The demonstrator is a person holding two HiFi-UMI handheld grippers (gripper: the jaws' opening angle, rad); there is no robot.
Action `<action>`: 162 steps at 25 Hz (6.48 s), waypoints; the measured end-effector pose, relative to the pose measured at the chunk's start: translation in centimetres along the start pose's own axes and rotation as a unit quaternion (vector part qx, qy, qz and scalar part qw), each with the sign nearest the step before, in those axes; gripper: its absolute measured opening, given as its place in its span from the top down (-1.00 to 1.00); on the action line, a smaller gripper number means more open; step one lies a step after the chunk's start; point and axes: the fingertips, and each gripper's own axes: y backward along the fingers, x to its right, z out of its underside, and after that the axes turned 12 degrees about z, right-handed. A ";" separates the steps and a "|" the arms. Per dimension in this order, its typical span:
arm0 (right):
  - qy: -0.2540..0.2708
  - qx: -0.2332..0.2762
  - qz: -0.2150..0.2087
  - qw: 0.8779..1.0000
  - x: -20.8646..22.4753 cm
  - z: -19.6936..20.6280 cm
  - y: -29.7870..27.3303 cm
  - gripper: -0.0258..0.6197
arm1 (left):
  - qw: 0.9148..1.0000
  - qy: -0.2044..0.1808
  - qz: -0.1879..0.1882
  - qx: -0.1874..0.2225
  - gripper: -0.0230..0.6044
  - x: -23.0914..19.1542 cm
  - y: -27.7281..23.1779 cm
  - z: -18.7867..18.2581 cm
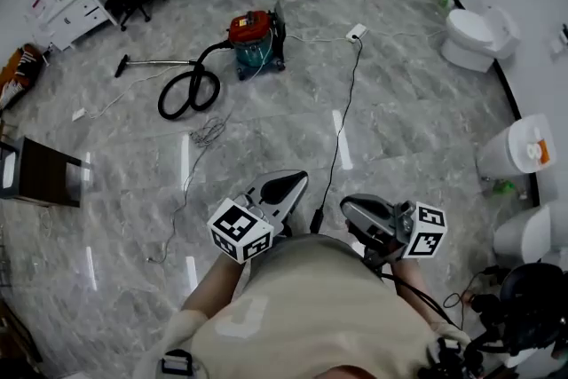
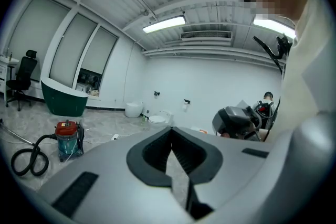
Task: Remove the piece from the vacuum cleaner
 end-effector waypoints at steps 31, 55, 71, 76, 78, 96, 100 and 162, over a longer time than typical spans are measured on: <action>-0.023 -0.066 0.024 0.997 6.9 -2.4 -22.6 0.92 | 1.000 0.017 0.000 0.012 0.92 -19.6 10.9 -4.7; -0.079 -0.100 -0.025 0.991 22.5 -19.3 -18.1 0.92 | 0.985 -0.021 -0.156 -0.069 0.95 -28.2 -7.6 -8.3; -0.088 -0.124 0.010 0.988 29.7 -21.7 -18.2 0.92 | 0.983 -0.039 -0.139 -0.116 0.95 -32.5 -13.9 -9.0; -0.076 -0.105 0.050 0.990 31.4 -23.3 -20.1 0.92 | 0.988 -0.021 -0.115 -0.105 0.95 -36.2 -13.9 -9.6; -0.071 -0.103 0.064 0.990 31.7 -23.9 -21.3 0.92 | 0.990 -0.021 -0.103 -0.089 0.95 -37.8 -13.7 -10.8; -0.064 -0.082 0.123 0.987 32.1 -25.7 -34.9 0.92 | 0.996 0.023 -0.067 -0.046 0.95 -50.3 -5.7 -14.1; -0.056 -0.095 0.143 0.984 32.7 -24.9 -37.2 0.92 | 0.996 0.017 -0.080 -0.036 0.95 -52.4 -3.7 -14.0; -0.077 -0.156 0.058 0.983 50.5 -44.7 -31.9 0.92 | 0.991 0.000 -0.125 -0.052 0.94 -63.5 -27.7 -20.8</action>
